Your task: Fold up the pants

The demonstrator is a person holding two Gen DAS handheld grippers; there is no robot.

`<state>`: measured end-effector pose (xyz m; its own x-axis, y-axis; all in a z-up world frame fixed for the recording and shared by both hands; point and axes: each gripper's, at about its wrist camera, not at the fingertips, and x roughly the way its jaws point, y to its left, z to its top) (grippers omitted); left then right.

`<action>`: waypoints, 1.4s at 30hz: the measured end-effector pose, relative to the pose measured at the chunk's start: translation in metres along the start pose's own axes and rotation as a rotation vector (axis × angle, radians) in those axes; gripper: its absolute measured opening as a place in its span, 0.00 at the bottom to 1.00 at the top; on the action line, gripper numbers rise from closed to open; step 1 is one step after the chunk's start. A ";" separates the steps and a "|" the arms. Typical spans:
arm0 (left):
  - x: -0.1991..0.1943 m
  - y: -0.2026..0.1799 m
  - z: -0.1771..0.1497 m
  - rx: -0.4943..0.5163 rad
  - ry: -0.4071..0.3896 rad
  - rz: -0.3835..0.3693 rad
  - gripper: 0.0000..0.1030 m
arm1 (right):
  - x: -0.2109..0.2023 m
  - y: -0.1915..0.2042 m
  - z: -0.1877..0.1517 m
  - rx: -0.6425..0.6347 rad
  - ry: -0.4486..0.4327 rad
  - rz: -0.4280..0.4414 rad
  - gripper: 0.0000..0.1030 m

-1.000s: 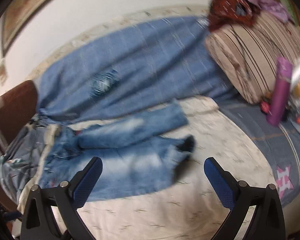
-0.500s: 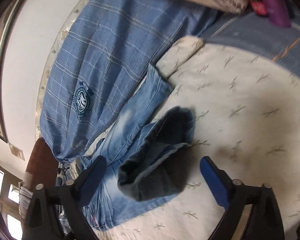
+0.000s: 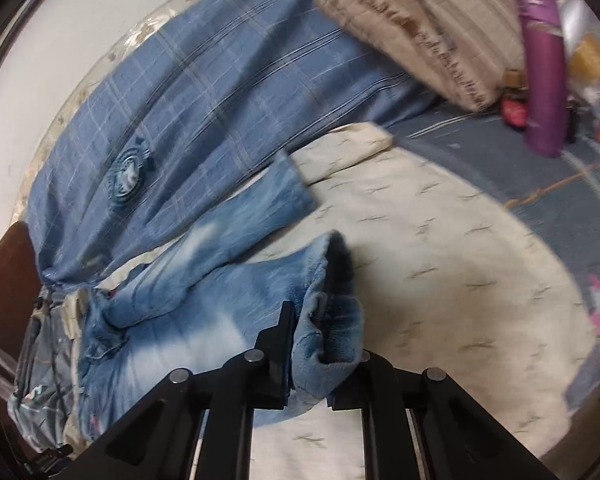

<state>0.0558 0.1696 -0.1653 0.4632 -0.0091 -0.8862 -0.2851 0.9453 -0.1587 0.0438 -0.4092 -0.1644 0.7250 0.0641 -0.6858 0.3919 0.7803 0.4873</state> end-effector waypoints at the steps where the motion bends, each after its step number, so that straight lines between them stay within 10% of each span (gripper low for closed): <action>1: 0.009 0.000 0.003 -0.004 0.014 -0.016 0.73 | 0.001 -0.008 0.000 0.014 0.008 -0.010 0.11; 8: 0.047 -0.015 0.018 -0.007 0.059 -0.056 0.71 | 0.013 -0.029 -0.012 0.096 0.078 0.032 0.11; 11: 0.057 -0.023 0.024 0.001 0.051 -0.118 0.43 | 0.016 -0.040 -0.014 0.155 0.109 0.065 0.14; 17: 0.058 -0.025 0.028 -0.015 0.038 -0.175 0.19 | 0.011 -0.038 -0.016 0.134 0.069 0.077 0.12; 29: -0.004 -0.035 0.024 0.163 -0.061 -0.142 0.15 | -0.026 -0.026 -0.013 -0.012 0.003 -0.002 0.12; 42: 0.008 -0.033 0.008 0.191 0.020 -0.109 0.15 | -0.016 -0.094 -0.051 0.101 0.186 -0.005 0.13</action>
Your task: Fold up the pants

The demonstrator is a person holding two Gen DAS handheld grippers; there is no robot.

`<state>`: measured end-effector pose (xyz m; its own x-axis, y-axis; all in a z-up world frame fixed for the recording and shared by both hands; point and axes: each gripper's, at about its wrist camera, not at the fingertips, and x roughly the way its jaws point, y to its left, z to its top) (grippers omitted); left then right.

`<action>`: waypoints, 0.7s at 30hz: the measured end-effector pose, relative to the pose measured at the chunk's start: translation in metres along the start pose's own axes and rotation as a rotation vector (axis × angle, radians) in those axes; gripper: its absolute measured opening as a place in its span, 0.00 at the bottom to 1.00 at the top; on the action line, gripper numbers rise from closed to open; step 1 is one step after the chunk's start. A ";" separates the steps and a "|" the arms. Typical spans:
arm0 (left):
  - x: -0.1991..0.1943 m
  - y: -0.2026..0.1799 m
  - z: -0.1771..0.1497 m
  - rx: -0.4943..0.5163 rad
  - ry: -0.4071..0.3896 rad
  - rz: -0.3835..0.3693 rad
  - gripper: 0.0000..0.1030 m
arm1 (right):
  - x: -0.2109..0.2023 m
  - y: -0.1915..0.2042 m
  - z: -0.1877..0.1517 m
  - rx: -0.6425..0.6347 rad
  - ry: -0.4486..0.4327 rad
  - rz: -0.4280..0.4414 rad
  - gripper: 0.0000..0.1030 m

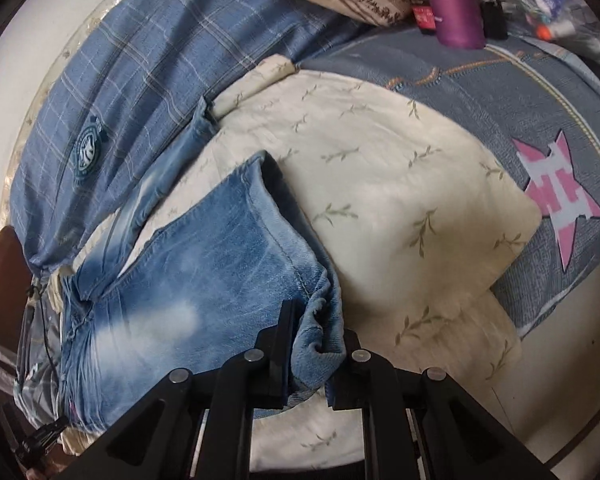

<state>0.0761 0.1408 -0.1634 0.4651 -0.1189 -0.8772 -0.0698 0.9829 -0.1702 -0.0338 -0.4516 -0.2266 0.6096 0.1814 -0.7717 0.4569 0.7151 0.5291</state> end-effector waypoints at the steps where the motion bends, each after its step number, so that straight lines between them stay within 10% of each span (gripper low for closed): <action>1: 0.002 0.000 0.001 -0.005 0.008 0.002 0.15 | 0.001 -0.002 0.001 0.006 0.014 0.014 0.13; 6: -0.009 -0.004 0.010 0.003 -0.004 0.026 0.21 | -0.004 -0.029 0.014 0.164 0.072 0.103 0.22; 11: -0.043 0.007 0.020 0.002 -0.092 0.056 0.25 | -0.043 -0.069 0.033 0.317 -0.081 0.134 0.28; 13: -0.051 0.010 0.033 -0.020 -0.123 0.039 0.43 | -0.056 -0.073 0.046 0.346 -0.133 0.134 0.42; 15: -0.057 0.008 0.051 -0.039 -0.164 0.024 0.63 | -0.065 -0.064 0.056 0.339 -0.189 0.147 0.69; 21: -0.043 -0.017 0.114 0.000 -0.236 0.069 0.70 | -0.060 0.025 0.098 0.136 -0.261 0.211 0.69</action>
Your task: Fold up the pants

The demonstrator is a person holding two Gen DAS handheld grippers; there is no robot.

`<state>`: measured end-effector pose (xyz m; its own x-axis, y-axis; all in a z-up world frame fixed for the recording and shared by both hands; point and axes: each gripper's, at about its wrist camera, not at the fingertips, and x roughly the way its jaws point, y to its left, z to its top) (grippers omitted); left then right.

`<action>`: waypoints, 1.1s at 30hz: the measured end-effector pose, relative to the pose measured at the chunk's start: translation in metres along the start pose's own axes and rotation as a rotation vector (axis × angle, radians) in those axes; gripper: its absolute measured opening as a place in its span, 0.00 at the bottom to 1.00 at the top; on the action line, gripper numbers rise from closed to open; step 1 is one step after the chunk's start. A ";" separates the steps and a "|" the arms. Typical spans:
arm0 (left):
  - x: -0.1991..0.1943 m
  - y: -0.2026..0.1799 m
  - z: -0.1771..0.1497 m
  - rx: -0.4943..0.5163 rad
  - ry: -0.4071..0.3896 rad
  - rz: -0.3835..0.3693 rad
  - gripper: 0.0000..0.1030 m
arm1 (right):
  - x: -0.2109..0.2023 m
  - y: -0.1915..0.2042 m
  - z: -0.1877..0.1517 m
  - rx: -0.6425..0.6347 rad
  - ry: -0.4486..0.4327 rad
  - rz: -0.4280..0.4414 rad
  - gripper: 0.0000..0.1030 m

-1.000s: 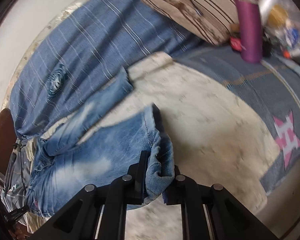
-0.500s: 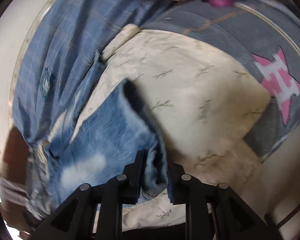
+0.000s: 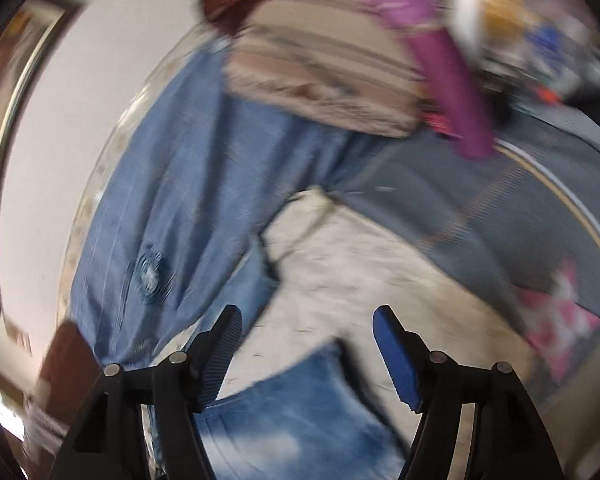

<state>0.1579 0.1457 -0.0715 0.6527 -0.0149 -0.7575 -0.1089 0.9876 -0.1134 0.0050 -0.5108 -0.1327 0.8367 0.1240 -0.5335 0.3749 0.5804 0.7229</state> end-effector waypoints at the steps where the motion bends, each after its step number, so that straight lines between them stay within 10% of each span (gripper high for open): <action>1: 0.009 -0.002 0.011 -0.006 0.007 -0.001 0.70 | 0.007 0.012 0.002 -0.029 0.009 0.008 0.69; 18: 0.203 -0.087 0.118 0.002 0.231 0.024 0.70 | 0.193 0.112 0.062 -0.280 0.139 -0.089 0.69; 25: 0.233 -0.107 0.116 0.067 0.250 -0.049 0.26 | 0.277 0.125 0.089 -0.345 0.159 -0.162 0.69; 33: 0.243 -0.098 0.115 0.020 0.252 -0.115 0.23 | 0.356 0.120 0.071 -0.385 0.308 -0.293 0.66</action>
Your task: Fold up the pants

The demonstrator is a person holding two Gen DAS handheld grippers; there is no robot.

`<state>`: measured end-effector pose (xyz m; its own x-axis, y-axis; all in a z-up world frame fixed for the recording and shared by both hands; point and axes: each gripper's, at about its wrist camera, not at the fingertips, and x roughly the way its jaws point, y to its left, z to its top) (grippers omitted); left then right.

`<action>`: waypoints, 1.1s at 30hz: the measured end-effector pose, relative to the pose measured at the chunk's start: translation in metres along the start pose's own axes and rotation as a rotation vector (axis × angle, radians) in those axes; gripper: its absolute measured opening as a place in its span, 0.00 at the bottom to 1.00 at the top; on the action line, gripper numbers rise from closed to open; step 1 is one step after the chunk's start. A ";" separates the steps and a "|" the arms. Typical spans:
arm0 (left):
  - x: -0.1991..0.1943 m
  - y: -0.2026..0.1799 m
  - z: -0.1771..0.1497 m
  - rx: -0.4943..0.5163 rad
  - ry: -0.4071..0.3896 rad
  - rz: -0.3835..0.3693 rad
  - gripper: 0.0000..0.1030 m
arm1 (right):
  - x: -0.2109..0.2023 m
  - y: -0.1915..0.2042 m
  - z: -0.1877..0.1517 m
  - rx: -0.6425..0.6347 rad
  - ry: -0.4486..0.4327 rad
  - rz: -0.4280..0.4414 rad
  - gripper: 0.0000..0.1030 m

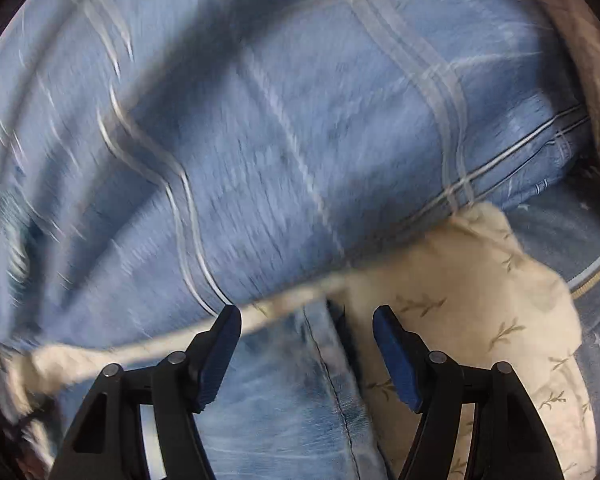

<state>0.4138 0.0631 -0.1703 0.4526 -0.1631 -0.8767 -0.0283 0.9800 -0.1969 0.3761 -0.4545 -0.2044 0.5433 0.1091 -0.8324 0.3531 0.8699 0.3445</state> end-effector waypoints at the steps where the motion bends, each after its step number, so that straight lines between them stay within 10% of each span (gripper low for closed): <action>1: 0.000 0.002 -0.001 -0.009 -0.002 -0.006 0.23 | 0.004 0.005 -0.003 -0.040 -0.002 -0.010 0.59; 3: -0.007 0.004 -0.002 -0.018 -0.025 -0.009 0.19 | 0.004 0.017 -0.008 -0.134 -0.034 -0.065 0.20; 4: -0.014 0.004 -0.003 -0.018 -0.045 -0.011 0.17 | 0.002 0.021 -0.011 -0.153 -0.029 -0.070 0.18; 16: -0.174 0.037 -0.081 -0.009 -0.314 -0.212 0.13 | -0.173 -0.013 -0.072 -0.146 -0.340 0.066 0.17; 33: -0.185 0.072 -0.281 -0.023 -0.148 -0.243 0.14 | -0.246 -0.128 -0.289 -0.069 -0.237 0.111 0.17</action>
<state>0.0776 0.1316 -0.1460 0.5738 -0.3729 -0.7292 0.0774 0.9110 -0.4050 -0.0230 -0.4535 -0.1692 0.7416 0.0972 -0.6638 0.2329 0.8906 0.3907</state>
